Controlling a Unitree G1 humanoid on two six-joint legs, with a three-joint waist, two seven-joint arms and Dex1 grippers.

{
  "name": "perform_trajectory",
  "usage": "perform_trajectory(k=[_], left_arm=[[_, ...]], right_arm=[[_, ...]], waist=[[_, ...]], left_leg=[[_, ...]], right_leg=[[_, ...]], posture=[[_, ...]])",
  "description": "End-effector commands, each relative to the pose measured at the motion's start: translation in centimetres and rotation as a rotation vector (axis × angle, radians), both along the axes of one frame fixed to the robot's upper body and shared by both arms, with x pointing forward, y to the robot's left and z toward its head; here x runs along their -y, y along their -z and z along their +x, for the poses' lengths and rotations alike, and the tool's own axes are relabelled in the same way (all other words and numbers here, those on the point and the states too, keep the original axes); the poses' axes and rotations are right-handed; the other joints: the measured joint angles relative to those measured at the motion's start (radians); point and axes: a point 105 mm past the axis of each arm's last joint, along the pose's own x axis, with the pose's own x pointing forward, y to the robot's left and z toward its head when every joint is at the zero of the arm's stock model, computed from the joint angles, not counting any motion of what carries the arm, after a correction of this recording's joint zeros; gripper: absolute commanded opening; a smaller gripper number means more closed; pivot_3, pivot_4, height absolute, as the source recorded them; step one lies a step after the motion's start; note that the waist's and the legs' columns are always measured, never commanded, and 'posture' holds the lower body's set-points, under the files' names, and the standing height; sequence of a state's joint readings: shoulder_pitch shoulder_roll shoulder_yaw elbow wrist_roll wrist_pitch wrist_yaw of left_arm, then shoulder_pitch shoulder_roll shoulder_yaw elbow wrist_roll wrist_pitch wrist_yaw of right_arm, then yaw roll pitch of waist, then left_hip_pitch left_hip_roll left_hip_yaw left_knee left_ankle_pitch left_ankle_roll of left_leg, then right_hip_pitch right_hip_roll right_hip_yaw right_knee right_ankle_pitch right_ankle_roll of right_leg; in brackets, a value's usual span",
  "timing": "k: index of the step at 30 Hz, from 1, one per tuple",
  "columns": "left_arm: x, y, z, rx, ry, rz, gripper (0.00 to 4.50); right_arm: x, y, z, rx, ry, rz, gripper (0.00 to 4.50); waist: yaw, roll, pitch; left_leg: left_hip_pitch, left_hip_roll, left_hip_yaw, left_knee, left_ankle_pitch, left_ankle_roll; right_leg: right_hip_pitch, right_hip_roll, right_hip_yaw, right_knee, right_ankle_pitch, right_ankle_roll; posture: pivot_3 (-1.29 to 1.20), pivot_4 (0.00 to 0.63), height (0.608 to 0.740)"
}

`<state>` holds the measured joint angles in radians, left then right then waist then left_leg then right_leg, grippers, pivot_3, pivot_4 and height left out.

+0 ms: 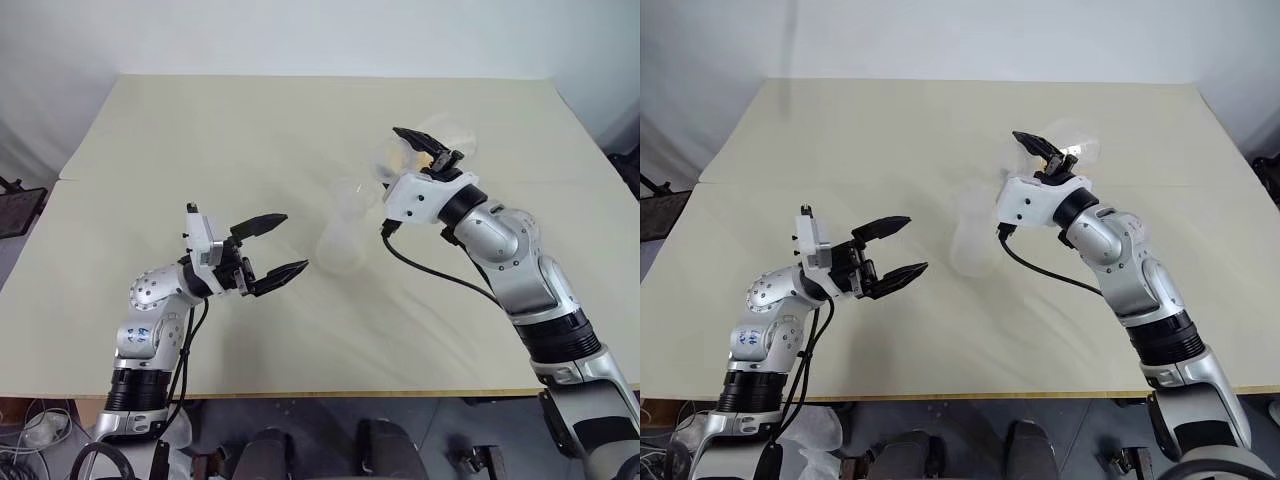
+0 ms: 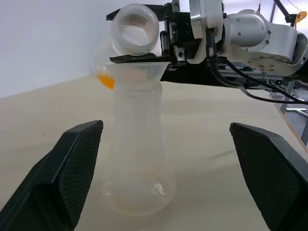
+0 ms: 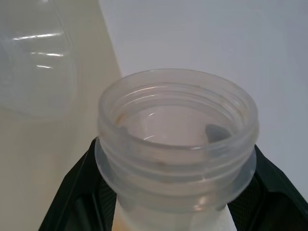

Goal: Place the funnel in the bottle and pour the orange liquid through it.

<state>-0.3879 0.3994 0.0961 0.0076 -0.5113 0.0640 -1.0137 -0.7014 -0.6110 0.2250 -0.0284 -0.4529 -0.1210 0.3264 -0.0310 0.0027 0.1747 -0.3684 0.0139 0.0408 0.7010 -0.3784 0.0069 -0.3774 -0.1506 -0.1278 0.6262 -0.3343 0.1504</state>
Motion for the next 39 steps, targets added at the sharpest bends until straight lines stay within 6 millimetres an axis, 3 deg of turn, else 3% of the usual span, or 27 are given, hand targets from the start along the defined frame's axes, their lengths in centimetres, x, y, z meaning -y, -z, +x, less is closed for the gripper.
perform_trajectory(k=[1,39], left_arm=[[0.49,-1.11,-0.55,0.061,0.013,-0.007,4.50],[1.05,-1.01,-0.54,0.066,-0.012,-0.051,4.50]], right_arm=[[-0.29,-2.15,-0.76,0.121,-0.012,-0.018,2.46],[-1.12,-2.39,-0.42,0.341,-0.014,-0.262,2.46]], waist=[[0.000,0.000,0.000],[-0.001,0.000,0.000]], left_leg=[[0.000,0.000,0.000,0.000,0.000,0.000],[0.000,0.000,0.000,0.000,0.000,0.000]], right_leg=[[0.000,0.000,0.000,0.000,0.000,0.000],[0.000,0.000,0.000,0.000,0.000,0.000]], posture=[[0.00,0.150,0.740],[0.00,0.150,0.740]])
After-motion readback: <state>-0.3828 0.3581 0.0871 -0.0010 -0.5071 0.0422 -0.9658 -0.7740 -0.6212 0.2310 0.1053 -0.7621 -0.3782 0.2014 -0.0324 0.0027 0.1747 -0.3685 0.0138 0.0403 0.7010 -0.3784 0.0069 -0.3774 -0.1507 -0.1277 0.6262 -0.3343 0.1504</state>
